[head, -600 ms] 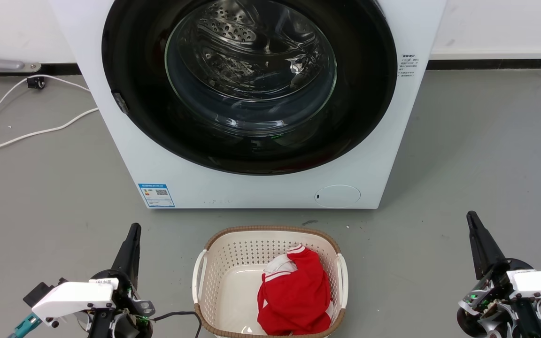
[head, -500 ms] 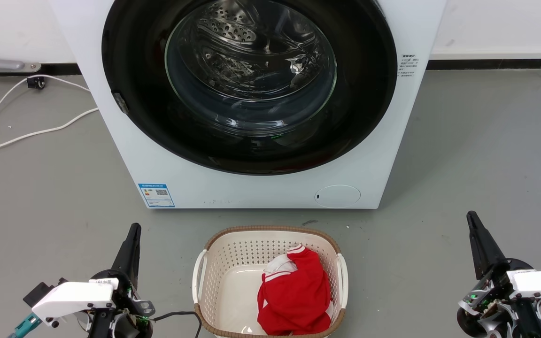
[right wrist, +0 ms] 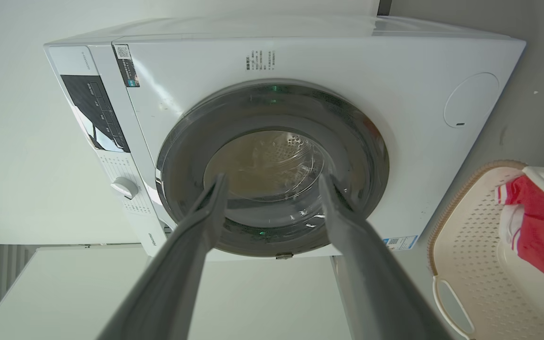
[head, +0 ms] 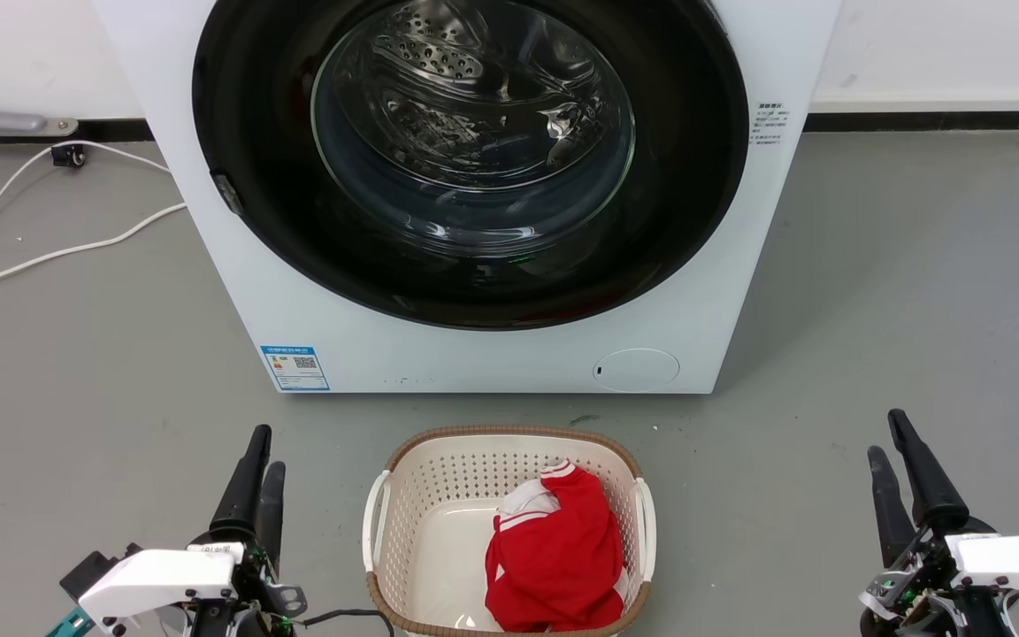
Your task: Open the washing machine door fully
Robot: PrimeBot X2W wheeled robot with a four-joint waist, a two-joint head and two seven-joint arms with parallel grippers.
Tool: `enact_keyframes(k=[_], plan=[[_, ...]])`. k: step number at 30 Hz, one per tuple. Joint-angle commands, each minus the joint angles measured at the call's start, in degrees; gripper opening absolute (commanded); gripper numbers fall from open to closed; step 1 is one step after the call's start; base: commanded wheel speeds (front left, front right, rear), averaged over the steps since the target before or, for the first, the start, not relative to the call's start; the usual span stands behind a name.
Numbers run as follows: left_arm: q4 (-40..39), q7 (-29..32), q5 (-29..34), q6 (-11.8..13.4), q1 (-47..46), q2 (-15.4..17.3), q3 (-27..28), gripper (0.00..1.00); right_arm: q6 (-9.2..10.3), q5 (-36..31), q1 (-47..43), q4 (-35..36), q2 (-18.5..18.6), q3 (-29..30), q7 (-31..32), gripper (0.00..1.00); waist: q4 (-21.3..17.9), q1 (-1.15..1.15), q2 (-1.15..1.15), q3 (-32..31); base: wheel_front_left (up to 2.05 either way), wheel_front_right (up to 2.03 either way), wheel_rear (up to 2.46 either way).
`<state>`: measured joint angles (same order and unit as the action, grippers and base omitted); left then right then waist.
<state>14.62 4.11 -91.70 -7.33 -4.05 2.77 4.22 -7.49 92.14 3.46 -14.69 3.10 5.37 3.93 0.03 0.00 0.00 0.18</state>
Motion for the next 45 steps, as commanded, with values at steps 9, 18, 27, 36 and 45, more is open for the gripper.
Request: enact_keyframes(k=[9, 18, 27, 36, 45], plan=[[-5.20, -2.66, 6.41, -0.08, -2.12, 0.18, -0.12, 1.00, 0.00, -8.80, 0.68, 4.26, 0.05, 0.00, -2.61, 1.00, 0.29, 0.00, 0.00, 0.04, 0.00, 0.00, 0.00], [-8.92, -4.82, 17.57, -0.09, -3.40, 0.18, -0.67, 1.00, 0.00, -23.73, 0.68, 8.61, 0.02, -0.16, -4.76, 1.00, 0.64, 0.00, 0.00, 0.19, 0.00, 0.00, 0.00], [-11.29, -6.77, 30.29, -0.11, -4.36, 0.46, -1.48, 1.00, 0.00, -38.42, 0.16, 12.36, -0.01, -0.29, -6.69, 1.00, 0.80, 0.00, 0.00, 0.26, 0.00, 0.00, 0.00], [-11.56, -8.57, 41.71, -0.13, -4.56, 1.17, -2.86, 1.00, 0.00, -50.76, -0.74, 13.91, -0.04, -1.92, -8.04, 1.00, 0.86, 0.00, 0.00, 0.33, 0.00, 0.00, 0.00], [-10.26, -10.19, 51.51, -0.12, -3.95, 1.63, -4.34, 1.00, 0.00, -60.60, -1.81, 13.61, -0.07, -2.74, -7.77, 1.00, 0.91, 0.00, 0.00, 0.21, 0.00, 0.00, 0.00]])
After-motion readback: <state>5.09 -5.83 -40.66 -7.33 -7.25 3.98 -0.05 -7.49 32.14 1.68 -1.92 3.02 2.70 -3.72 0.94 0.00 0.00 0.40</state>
